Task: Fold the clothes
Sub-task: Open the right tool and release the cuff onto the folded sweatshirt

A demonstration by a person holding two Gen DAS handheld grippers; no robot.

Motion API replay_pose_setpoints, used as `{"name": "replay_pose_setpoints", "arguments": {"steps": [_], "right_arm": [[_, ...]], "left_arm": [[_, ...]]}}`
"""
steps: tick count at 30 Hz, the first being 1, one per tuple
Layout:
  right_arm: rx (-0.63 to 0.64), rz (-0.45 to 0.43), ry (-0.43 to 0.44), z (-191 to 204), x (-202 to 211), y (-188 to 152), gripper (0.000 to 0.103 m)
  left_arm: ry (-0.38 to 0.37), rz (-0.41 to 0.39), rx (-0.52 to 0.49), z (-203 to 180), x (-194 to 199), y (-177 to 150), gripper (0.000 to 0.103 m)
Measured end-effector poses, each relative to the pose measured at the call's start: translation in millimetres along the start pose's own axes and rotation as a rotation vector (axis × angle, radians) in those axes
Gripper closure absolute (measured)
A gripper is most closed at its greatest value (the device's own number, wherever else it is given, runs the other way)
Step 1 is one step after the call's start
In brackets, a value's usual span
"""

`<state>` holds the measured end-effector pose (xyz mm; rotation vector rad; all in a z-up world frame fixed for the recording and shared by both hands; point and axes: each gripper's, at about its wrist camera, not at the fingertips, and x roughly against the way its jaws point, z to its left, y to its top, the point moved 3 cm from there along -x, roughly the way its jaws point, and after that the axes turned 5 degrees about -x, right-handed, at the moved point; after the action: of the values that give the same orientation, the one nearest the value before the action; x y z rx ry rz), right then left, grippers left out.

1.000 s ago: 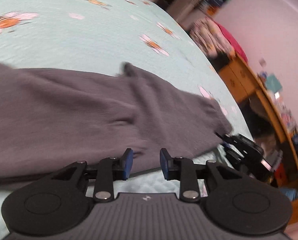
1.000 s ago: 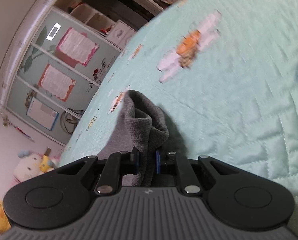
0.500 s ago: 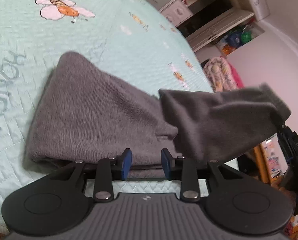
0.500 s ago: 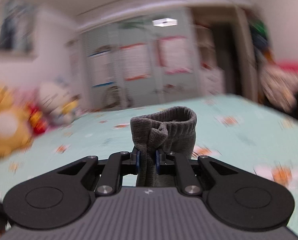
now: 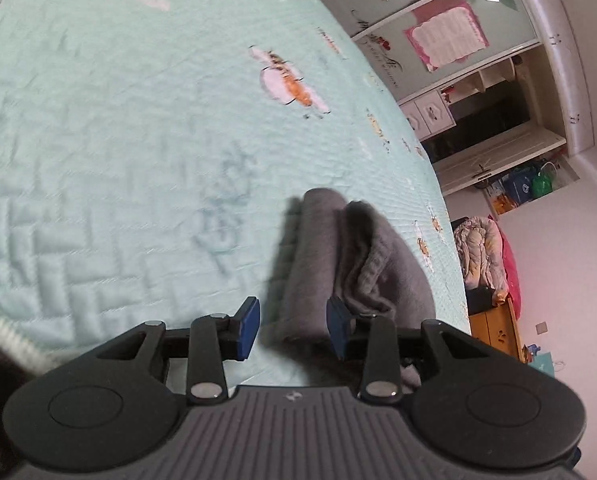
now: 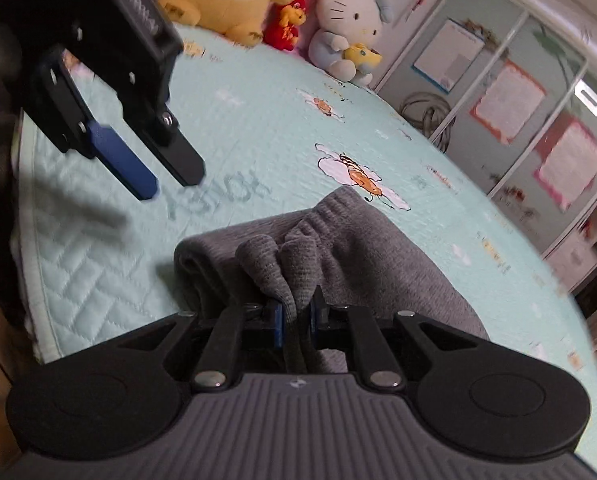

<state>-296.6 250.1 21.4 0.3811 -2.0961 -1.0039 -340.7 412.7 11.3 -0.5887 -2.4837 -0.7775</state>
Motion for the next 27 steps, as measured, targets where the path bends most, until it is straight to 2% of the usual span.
{"name": "replay_pose_setpoints", "arguments": {"steps": [5,9,12,16,19,22,26,27], "right_arm": [[-0.02,-0.054,-0.059,0,12,4,0.092],[-0.037,-0.098,-0.107,0,22,8,0.092],[-0.052,-0.119,-0.125,-5,21,8,0.092],[0.069,-0.038,-0.061,24,-8,-12,0.088],[0.123,-0.078,-0.104,36,-9,-24,0.086],[0.085,-0.108,-0.074,29,5,-22,0.079],[-0.07,-0.194,0.027,9,49,-20,0.053],[-0.13,-0.21,0.034,-1,60,-23,0.052]], "left_arm": [[-0.029,0.018,0.012,4,0,-1,0.064],[-0.045,-0.014,-0.002,-1,3,4,0.059],[-0.028,-0.02,0.015,3,1,5,0.059],[0.007,-0.007,0.039,9,1,2,0.059],[0.015,-0.009,0.025,6,8,2,0.059],[0.011,-0.013,-0.002,-3,9,5,0.059],[-0.009,-0.027,-0.062,-26,6,10,0.059],[-0.014,-0.033,-0.09,-33,5,10,0.059]]}}
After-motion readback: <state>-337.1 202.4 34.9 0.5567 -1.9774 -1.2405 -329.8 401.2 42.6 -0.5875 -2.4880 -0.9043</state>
